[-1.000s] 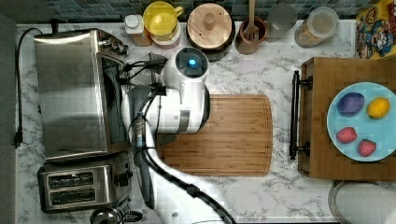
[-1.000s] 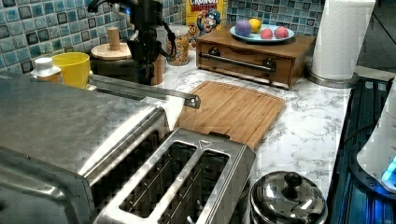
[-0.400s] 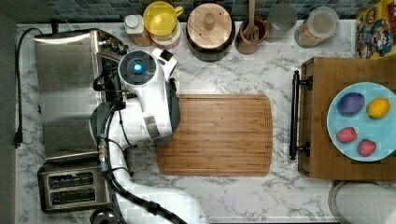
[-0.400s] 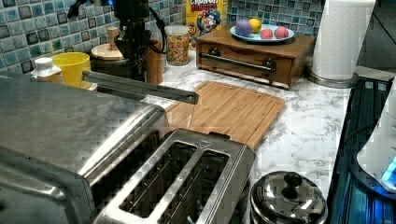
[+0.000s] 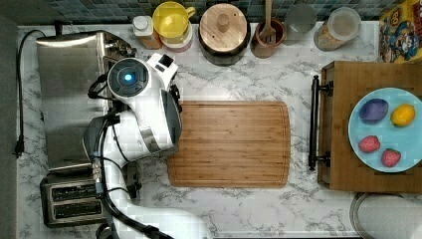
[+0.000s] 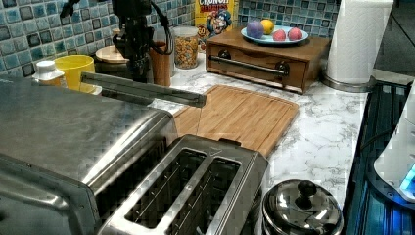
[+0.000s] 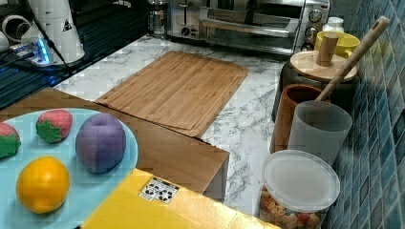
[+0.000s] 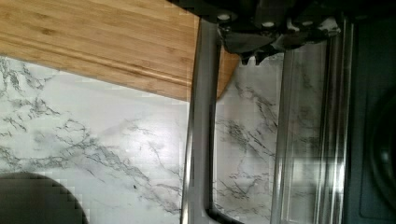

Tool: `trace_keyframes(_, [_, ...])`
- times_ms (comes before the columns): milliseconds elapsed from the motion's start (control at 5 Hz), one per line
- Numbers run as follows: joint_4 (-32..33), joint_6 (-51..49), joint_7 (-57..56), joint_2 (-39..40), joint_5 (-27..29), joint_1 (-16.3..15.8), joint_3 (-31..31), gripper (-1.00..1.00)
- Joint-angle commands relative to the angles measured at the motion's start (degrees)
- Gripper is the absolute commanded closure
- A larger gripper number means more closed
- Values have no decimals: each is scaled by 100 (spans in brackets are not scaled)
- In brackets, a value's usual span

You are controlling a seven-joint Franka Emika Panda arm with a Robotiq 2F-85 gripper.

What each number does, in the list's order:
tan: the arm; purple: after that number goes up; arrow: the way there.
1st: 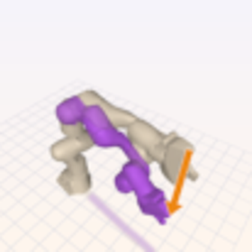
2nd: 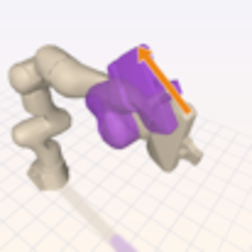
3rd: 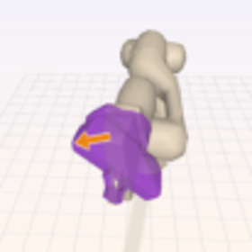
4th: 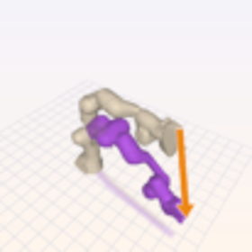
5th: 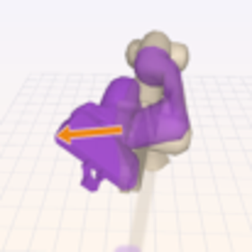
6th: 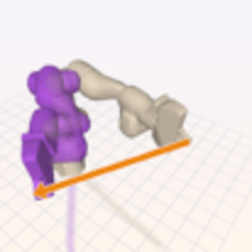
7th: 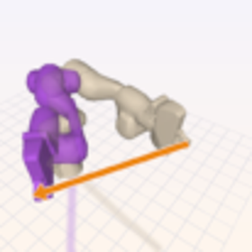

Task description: Close the oven.

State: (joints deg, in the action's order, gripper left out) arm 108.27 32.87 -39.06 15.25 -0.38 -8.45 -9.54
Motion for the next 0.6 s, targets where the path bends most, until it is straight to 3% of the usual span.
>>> trace_keyframes(200, [-391,154,509,-596,-79,-715,-754,100])
trace_keyframes(600, [-334,442,752,-696,-117,-627,-719,100])
